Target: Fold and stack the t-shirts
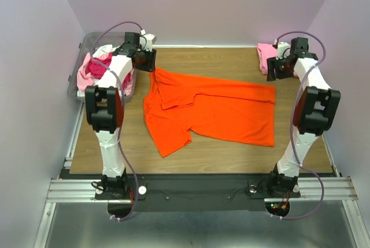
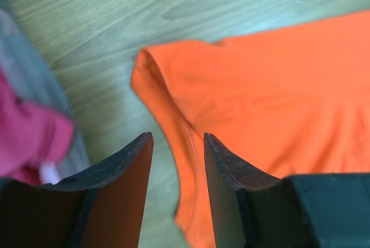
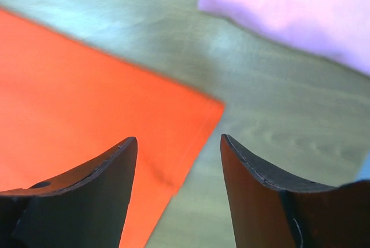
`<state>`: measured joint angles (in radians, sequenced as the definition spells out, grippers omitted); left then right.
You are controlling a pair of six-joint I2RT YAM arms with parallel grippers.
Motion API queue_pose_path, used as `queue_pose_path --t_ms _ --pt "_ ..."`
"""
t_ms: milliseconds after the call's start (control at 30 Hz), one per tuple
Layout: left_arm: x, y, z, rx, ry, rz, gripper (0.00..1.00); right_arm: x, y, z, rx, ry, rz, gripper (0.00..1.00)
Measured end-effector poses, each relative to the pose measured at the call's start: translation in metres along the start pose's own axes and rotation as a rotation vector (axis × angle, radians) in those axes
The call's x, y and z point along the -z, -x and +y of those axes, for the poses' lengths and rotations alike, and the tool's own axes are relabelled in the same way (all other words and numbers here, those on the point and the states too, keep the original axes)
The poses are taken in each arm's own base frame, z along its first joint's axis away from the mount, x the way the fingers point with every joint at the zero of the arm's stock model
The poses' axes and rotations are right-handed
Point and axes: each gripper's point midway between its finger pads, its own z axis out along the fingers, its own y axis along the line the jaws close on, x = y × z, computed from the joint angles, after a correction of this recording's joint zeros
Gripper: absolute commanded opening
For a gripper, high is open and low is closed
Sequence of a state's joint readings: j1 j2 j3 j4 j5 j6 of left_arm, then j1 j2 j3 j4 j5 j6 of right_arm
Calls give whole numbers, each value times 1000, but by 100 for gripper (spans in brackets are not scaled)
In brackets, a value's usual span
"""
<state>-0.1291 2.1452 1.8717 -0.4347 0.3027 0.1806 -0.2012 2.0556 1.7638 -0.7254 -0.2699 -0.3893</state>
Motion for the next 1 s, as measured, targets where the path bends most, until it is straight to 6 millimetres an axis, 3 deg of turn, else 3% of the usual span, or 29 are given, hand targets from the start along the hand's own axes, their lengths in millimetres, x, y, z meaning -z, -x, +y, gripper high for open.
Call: queue_pose_path --t_ms 133,267,367,433,500,600,800,900,1000 --pt "55 7 -17 -98 -29 -63 49 45 -4 22 24 11 -44 53" --pt "83 -19 -34 -180 -80 -52 41 61 -50 60 35 67 24 45" --pt "79 -55 -42 -224 -130 13 38 52 -92 79 29 113 126 44" --pt "71 -92 -49 -235 -171 98 38 42 -125 89 21 145 217 43" --pt "65 -138 -59 -249 -215 203 35 35 -147 89 19 145 283 42" --pt "63 -171 -67 -257 -238 277 34 25 -171 84 23 128 361 41" --pt "63 -213 -74 -239 -256 368 30 15 -170 65 50 59 397 41" --pt "62 -212 -75 -234 -255 360 30 6 -155 54 67 32 382 41" --pt "64 -211 -79 -240 -267 355 38 1 -145 47 94 11 356 46"
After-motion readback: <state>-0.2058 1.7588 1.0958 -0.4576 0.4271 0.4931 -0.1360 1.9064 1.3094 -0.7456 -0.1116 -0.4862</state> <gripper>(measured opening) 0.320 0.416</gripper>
